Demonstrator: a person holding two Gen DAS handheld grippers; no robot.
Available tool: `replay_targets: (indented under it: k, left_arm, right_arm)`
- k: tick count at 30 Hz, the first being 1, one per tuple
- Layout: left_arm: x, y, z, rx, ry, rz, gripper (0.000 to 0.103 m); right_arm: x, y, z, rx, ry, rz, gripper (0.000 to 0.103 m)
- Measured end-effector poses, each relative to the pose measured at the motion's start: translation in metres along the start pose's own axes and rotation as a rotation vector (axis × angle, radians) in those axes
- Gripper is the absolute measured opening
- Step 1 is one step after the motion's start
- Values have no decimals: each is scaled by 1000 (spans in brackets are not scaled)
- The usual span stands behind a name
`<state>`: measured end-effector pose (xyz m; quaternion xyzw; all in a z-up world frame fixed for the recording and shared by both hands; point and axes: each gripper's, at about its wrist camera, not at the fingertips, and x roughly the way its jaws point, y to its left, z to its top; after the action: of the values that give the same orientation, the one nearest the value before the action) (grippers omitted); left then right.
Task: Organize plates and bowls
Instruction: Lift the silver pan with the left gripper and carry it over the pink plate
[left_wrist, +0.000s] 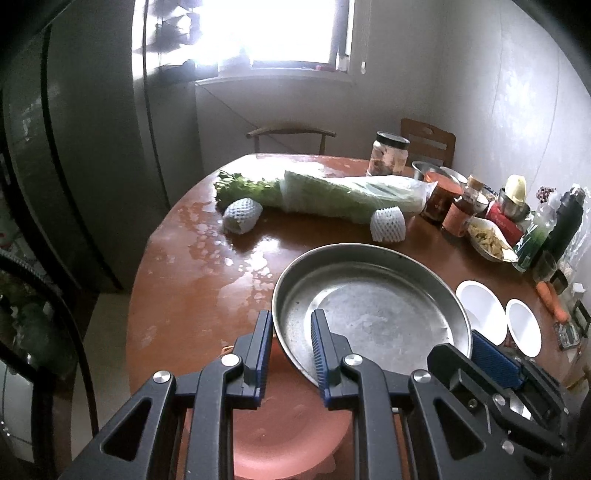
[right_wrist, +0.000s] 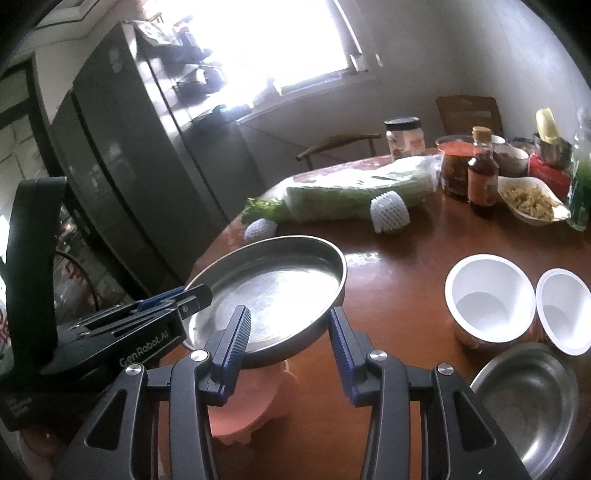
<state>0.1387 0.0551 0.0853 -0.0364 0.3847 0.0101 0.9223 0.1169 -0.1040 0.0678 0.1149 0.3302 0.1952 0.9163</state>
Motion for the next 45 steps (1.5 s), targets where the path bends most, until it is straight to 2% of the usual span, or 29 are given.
replay_targets:
  k: [9, 20, 35, 45]
  left_arm:
    - [-25, 18, -8, -24, -34, 17, 22]
    - [-39, 41, -24, -59, -38, 37, 22]
    - [-39, 52, -53, -91, -15, 57, 22]
    - [-25, 52, -71, -93, 26, 68, 22]
  right_arm:
    - [-16, 26, -3, -54, -18, 23, 45]
    - [-23, 55, -13, -120, -3, 54, 45]
    - [-20, 61, -34, -170, 41, 67, 45]
    - [-7, 58, -51, -194, 96, 55, 45]
